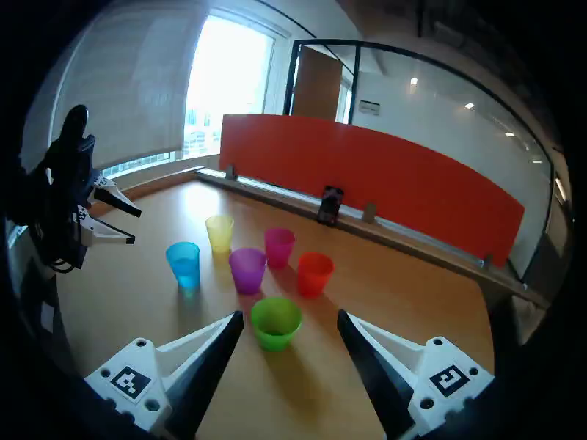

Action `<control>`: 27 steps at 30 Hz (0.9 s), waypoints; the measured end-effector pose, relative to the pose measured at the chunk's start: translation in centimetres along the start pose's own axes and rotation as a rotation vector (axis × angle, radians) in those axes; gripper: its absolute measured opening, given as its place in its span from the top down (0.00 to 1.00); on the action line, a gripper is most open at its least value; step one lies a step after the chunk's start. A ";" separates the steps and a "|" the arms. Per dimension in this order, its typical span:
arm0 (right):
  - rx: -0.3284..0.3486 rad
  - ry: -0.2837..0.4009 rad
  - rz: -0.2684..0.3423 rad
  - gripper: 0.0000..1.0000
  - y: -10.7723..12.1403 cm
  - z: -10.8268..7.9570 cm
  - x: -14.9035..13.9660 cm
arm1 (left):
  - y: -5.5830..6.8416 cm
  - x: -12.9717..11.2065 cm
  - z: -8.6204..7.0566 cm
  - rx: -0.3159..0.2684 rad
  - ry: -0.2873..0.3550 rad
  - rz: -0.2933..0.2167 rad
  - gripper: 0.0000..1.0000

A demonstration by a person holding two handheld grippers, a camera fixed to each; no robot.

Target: Pour water

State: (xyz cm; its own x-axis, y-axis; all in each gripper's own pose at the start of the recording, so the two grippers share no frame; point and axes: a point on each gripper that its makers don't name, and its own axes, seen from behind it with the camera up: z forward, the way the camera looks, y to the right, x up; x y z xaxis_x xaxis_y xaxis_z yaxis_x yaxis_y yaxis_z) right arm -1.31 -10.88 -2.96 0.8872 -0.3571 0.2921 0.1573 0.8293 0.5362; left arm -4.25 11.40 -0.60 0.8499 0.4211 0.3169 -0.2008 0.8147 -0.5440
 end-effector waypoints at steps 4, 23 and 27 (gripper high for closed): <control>0.006 -0.013 -0.002 0.01 -0.1 0.7 -0.5 | 0.2 -1.0 1.1 -0.015 -0.025 0.006 0.08; 0.030 -0.088 0.013 0.00 -0.8 4.3 -4.0 | 0.3 -5.9 7.9 -0.050 -0.152 0.004 0.08; 0.035 -0.094 0.006 0.00 -0.8 4.8 -4.5 | 0.4 -6.2 9.0 -0.059 -0.163 -0.027 0.08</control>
State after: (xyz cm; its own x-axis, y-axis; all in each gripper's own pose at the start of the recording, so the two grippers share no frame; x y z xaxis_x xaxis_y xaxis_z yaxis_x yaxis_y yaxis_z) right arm -7.50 -11.97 -0.93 0.8434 -0.3920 0.3676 0.1352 0.8168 0.5609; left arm -13.98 12.75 4.22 0.7635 0.4623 0.4509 -0.1460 0.8037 -0.5768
